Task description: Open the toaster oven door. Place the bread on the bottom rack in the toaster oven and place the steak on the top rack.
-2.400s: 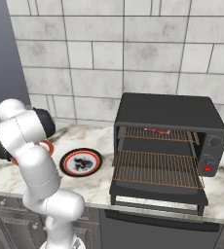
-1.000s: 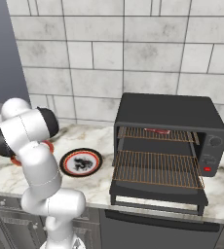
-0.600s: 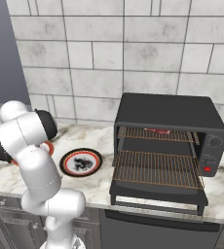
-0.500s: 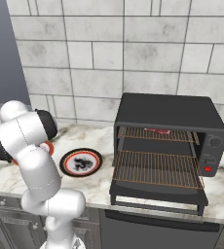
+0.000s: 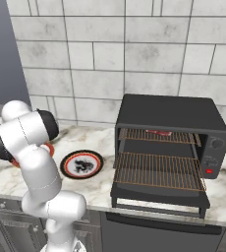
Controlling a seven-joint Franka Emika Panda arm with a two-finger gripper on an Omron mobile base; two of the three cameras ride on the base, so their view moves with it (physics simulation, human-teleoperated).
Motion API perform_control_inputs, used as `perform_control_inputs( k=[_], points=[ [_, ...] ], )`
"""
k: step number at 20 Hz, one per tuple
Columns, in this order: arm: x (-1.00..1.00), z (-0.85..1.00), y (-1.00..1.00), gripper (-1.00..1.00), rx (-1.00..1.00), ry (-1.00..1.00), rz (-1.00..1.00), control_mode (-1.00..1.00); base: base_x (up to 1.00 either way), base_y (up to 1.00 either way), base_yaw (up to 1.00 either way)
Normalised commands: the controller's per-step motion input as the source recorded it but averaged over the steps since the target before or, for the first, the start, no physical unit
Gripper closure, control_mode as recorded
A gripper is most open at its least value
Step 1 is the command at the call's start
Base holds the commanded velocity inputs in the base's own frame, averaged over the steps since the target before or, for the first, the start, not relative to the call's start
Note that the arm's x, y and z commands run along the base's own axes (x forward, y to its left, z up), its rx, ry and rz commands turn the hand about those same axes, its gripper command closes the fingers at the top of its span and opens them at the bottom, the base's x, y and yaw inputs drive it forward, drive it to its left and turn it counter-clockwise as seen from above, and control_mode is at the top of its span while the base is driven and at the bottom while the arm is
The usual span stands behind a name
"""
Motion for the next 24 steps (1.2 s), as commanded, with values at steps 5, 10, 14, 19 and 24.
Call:
perform_control_inputs(
  k=[5,10,14,19,24],
  points=[
    [-0.19,0.31,-0.21,1.00,0.00,0.09,0.00,-1.00,0.00,0.00,0.00],
    [-0.30,0.56,-0.28,1.00,0.00,0.00,0.03,-1.00,0.00,0.00,0.00],
    [-0.40,0.51,-0.47,1.00,0.05,-0.03,0.06,-1.00,0.00,0.00,0.00],
    [-0.40,0.52,-0.57,1.00,0.10,-0.04,0.03,-1.00,0.00,0.00,0.00],
    [-0.39,0.47,-0.65,1.00,0.08,-0.05,0.06,-1.00,0.00,0.00,0.00]
  ],
)
